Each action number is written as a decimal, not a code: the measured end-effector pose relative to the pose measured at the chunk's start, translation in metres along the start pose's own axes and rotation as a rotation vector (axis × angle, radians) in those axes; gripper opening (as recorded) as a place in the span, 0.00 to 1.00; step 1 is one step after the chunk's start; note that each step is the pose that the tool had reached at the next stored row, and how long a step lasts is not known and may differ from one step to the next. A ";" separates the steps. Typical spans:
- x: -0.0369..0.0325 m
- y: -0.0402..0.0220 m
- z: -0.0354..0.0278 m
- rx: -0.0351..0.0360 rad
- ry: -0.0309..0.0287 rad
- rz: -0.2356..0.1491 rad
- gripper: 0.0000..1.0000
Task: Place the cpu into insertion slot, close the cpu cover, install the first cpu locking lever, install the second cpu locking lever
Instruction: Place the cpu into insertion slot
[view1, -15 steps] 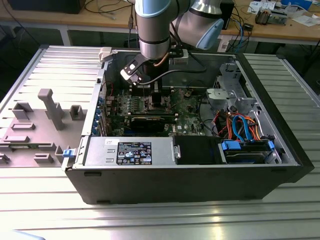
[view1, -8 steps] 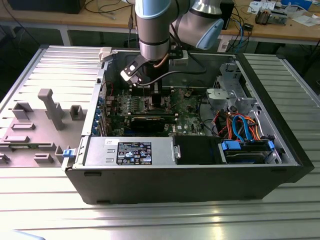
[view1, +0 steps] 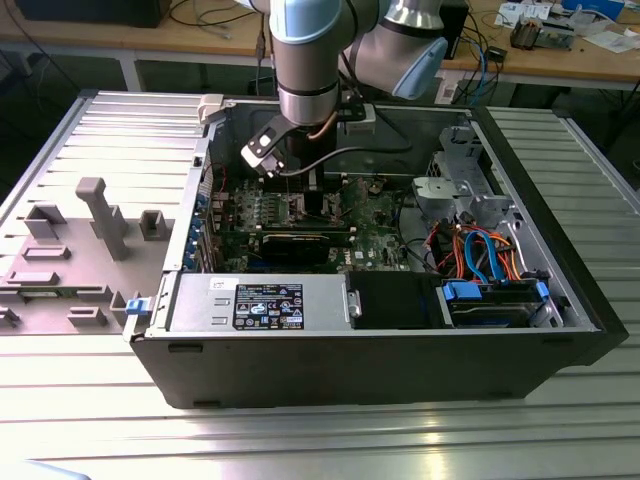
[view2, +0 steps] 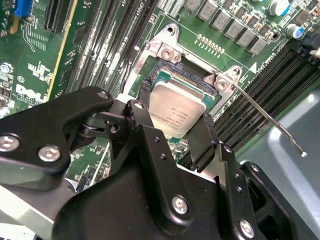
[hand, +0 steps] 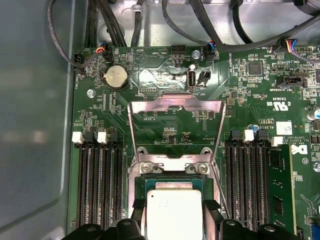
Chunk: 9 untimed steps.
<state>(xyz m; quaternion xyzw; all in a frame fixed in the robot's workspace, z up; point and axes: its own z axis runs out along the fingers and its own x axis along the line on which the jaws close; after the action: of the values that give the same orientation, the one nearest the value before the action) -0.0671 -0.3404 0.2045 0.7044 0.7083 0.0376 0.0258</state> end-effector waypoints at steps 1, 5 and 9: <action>-0.0004 0.0000 0.0002 0.0000 0.0000 0.000 0.54; -0.0007 -0.0002 0.0013 0.0001 -0.0001 0.000 0.54; -0.0007 -0.0004 0.0043 0.0000 -0.0001 0.000 0.54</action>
<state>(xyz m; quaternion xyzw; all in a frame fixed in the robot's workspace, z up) -0.0671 -0.3410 0.2001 0.7044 0.7083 0.0375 0.0258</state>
